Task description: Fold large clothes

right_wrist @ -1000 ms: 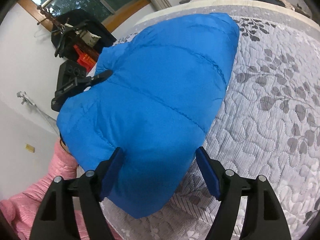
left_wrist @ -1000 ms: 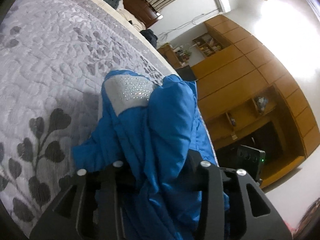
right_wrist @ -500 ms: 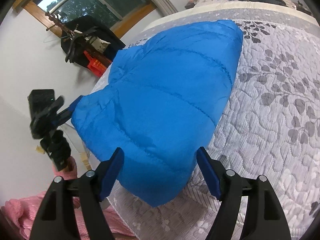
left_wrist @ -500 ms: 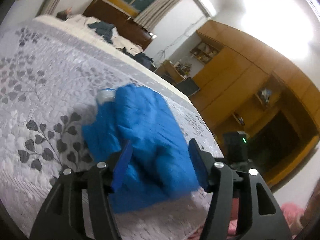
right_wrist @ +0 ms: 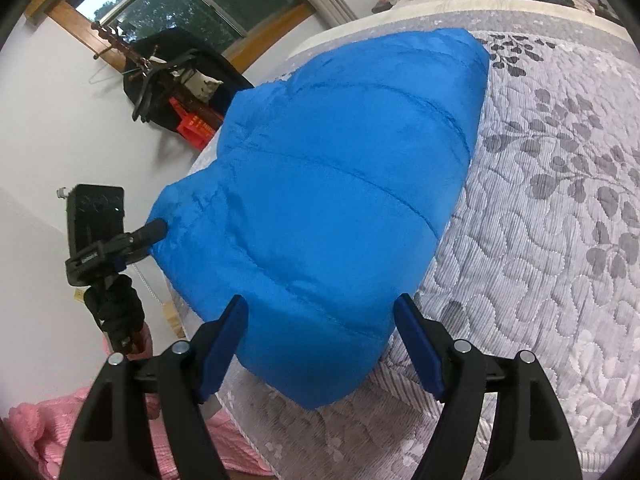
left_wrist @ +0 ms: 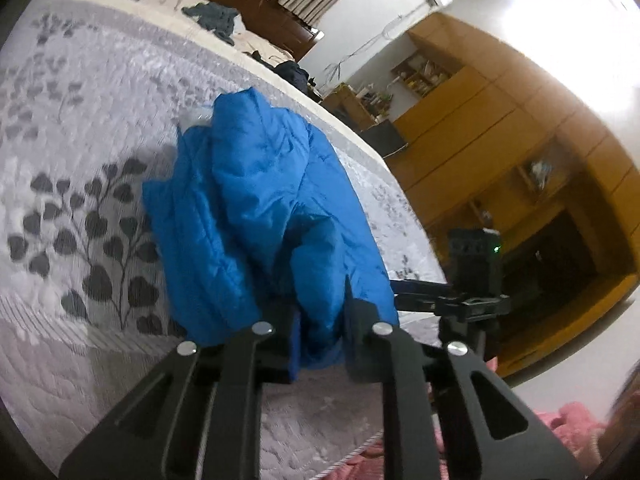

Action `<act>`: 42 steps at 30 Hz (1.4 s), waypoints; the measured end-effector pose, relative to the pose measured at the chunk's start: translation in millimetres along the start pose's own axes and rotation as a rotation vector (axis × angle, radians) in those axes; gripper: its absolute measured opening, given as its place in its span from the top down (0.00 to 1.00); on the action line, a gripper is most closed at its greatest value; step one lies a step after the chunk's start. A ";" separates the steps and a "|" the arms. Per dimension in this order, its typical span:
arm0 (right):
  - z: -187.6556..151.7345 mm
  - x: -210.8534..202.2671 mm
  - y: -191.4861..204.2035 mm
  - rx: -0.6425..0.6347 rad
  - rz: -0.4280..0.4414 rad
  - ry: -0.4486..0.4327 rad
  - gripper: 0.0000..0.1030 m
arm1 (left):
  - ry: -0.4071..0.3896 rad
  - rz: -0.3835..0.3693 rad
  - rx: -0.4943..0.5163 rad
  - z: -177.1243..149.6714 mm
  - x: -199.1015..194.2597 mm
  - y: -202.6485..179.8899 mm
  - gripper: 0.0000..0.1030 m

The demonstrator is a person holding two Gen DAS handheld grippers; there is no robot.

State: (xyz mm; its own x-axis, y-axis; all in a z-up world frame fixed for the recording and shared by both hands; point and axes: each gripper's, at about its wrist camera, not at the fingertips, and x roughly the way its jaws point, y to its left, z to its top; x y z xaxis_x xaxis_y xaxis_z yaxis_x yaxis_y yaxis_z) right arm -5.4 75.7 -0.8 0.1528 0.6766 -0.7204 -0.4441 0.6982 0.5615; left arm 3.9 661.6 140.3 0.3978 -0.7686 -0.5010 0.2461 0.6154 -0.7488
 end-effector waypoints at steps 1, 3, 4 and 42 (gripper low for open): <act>-0.4 2.4 -0.9 0.000 -0.003 0.005 0.25 | 0.001 -0.010 -0.026 -3.1 -0.1 3.8 0.88; -0.9 6.7 -1.5 -0.003 -0.005 0.015 0.25 | 0.024 -0.041 -0.106 -12.6 4.6 25.5 0.89; -1.0 9.6 -1.8 -0.005 -0.005 0.023 0.25 | 0.038 -0.053 -0.149 -17.6 8.7 37.6 0.89; 35.2 14.4 -98.7 0.221 0.308 -0.081 0.08 | 0.111 -0.027 -0.007 60.5 52.3 52.2 0.12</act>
State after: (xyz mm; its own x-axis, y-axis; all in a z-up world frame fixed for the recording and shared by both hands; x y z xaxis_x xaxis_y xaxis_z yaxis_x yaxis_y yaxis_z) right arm 71.7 24.8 -52.4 0.1151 0.8723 -0.4752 -0.2799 0.4875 0.8271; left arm 91.0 664.1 101.3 0.2906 -0.7995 -0.5257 0.2490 0.5937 -0.7652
